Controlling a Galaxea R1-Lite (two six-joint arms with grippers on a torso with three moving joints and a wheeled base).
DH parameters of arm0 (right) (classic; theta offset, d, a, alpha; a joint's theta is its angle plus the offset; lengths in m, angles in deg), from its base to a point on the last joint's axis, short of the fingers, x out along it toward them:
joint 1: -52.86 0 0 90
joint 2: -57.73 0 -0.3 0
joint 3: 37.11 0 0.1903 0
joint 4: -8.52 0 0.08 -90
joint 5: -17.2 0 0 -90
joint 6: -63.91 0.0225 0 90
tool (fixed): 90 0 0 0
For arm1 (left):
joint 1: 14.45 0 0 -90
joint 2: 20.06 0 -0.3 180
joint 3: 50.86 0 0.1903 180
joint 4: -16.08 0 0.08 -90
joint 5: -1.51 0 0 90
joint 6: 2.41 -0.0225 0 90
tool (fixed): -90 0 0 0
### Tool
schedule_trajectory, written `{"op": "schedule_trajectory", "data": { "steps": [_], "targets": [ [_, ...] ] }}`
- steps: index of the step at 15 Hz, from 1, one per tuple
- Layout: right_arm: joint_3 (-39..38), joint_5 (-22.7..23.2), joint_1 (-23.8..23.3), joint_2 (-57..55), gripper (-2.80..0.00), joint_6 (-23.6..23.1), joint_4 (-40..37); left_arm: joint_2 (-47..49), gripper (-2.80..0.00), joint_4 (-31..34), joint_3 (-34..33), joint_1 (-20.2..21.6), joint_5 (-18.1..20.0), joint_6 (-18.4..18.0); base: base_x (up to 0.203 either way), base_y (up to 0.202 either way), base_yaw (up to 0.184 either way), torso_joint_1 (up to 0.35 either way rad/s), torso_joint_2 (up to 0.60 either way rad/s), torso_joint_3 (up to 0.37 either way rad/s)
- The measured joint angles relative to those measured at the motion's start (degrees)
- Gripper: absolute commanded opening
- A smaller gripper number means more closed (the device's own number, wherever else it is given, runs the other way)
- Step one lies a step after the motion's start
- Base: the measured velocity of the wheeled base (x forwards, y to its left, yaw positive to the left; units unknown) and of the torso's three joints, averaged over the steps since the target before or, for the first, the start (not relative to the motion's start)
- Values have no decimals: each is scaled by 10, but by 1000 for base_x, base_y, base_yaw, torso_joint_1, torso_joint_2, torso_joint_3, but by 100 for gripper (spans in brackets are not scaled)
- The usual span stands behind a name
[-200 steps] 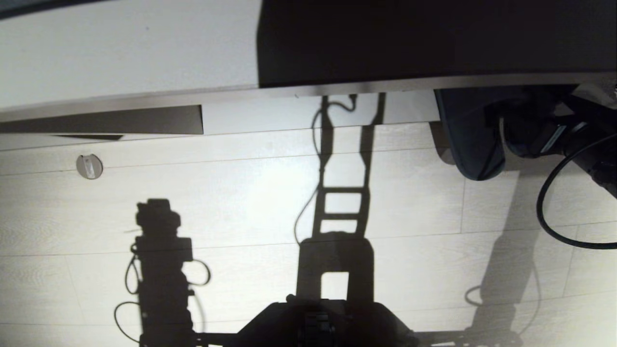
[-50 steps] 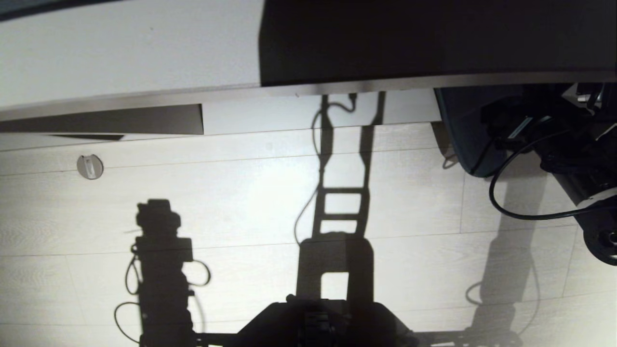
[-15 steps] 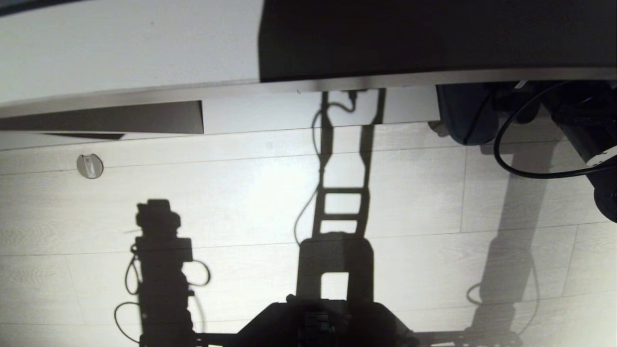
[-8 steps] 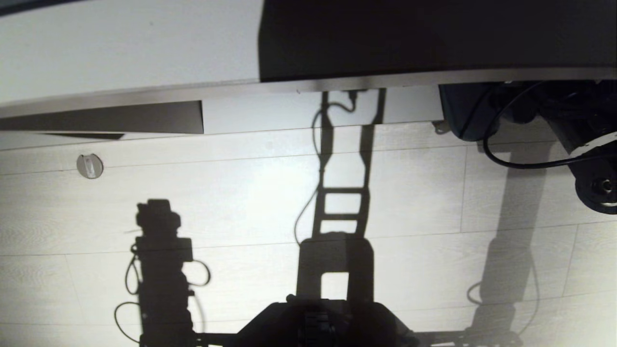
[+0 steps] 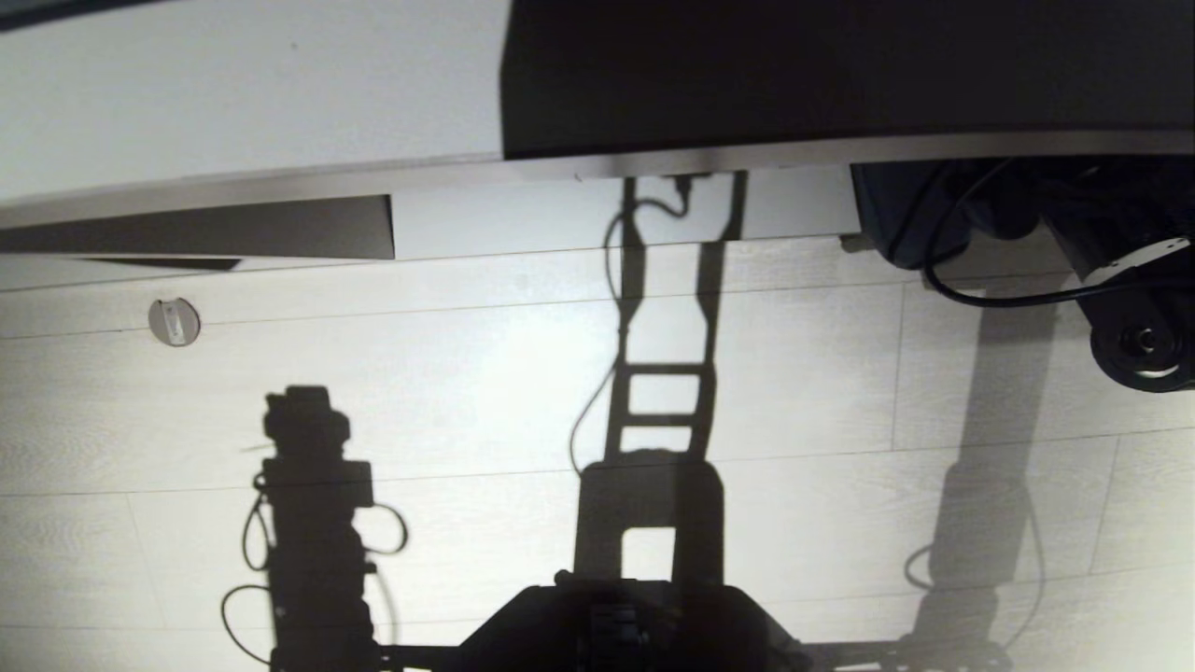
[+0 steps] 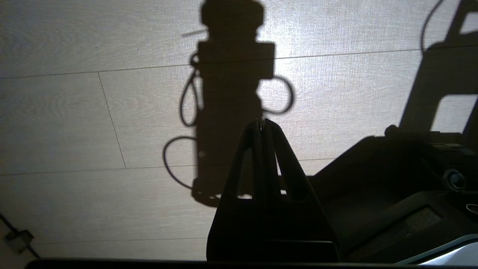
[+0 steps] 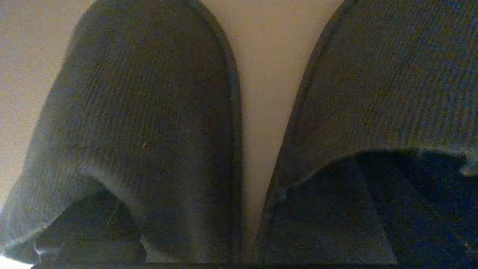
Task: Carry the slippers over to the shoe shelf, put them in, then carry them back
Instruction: Pick up the slippers in the shoe cabinet
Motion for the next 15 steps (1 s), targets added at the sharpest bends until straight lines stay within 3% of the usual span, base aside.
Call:
{"op": "schedule_trajectory", "data": {
  "steps": [10,11,15],
  "targets": [
    [22,-2,-6,-9,0,0,-2,0,-280,0,0,0,0,0,0,0,0,0,0,0],
    [22,-5,-6,-9,-280,0,-2,0,-280,0,0,0,0,0,0,0,0,0,0,0],
    [21,-6,-6,-7,-280,-1,-2,0,-280,0,0,0,0,0,0,0,0,0,0,0]
  ]
}}
